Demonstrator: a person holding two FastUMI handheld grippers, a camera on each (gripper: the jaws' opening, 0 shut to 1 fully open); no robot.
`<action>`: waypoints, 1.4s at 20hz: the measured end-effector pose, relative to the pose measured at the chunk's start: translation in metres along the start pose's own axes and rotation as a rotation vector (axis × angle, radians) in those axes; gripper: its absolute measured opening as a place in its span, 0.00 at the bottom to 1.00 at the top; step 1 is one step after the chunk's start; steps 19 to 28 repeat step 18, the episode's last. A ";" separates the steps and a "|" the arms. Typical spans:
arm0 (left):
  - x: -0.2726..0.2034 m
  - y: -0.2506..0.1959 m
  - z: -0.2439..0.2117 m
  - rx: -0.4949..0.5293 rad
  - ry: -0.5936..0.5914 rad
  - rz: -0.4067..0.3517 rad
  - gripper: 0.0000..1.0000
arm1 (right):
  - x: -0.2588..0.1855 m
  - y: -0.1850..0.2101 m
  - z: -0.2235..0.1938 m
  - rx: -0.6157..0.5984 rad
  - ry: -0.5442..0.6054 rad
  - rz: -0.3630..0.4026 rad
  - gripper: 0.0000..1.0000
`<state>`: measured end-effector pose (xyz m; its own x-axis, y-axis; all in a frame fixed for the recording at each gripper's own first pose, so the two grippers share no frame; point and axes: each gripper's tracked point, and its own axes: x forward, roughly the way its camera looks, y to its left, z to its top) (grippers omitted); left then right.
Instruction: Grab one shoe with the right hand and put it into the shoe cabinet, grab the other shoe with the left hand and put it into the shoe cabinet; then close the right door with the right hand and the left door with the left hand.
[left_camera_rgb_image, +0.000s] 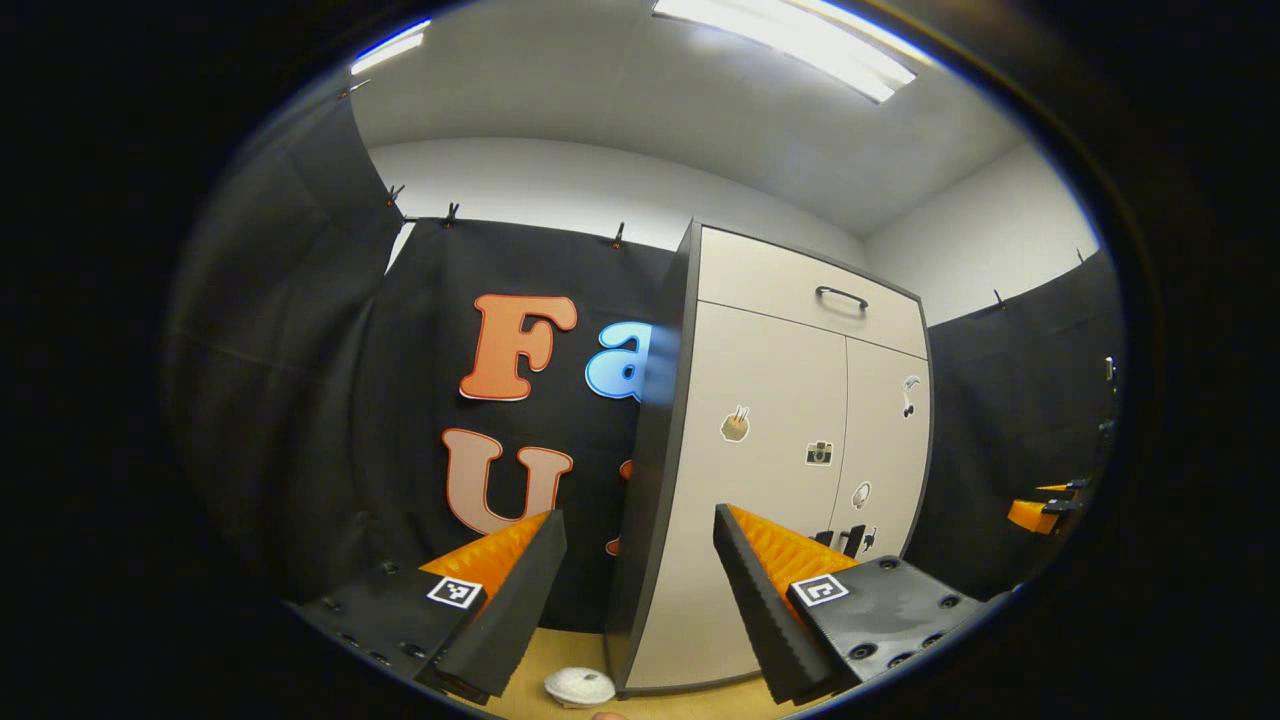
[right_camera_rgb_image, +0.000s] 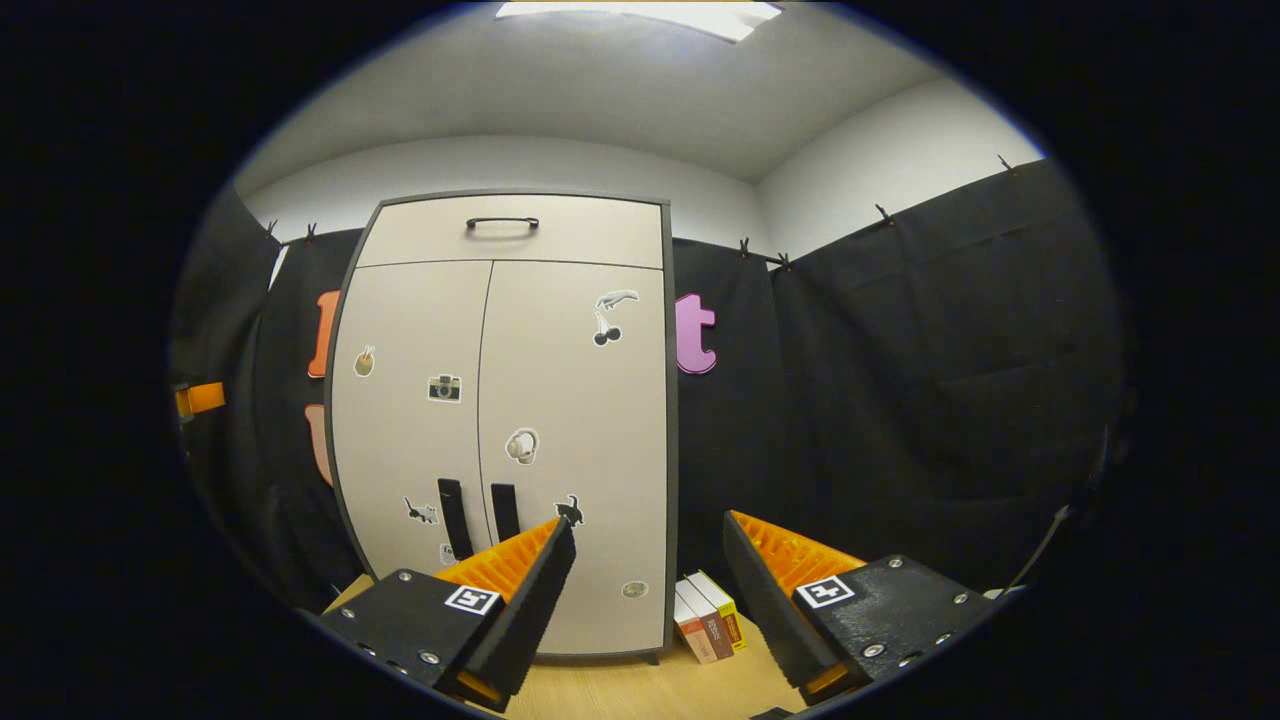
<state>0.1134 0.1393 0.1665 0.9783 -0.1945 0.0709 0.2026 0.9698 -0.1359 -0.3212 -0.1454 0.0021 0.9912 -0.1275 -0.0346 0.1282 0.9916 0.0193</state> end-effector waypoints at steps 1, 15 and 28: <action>0.002 -0.001 0.000 -0.002 -0.002 -0.005 0.99 | 0.001 -0.001 0.000 0.001 0.002 -0.003 0.92; 0.009 -0.019 0.012 0.011 -0.023 -0.024 0.99 | 0.000 -0.011 0.010 0.005 -0.026 -0.010 0.92; 0.008 -0.014 0.009 0.018 -0.012 -0.001 0.96 | 0.000 -0.012 0.009 0.006 -0.024 -0.007 0.92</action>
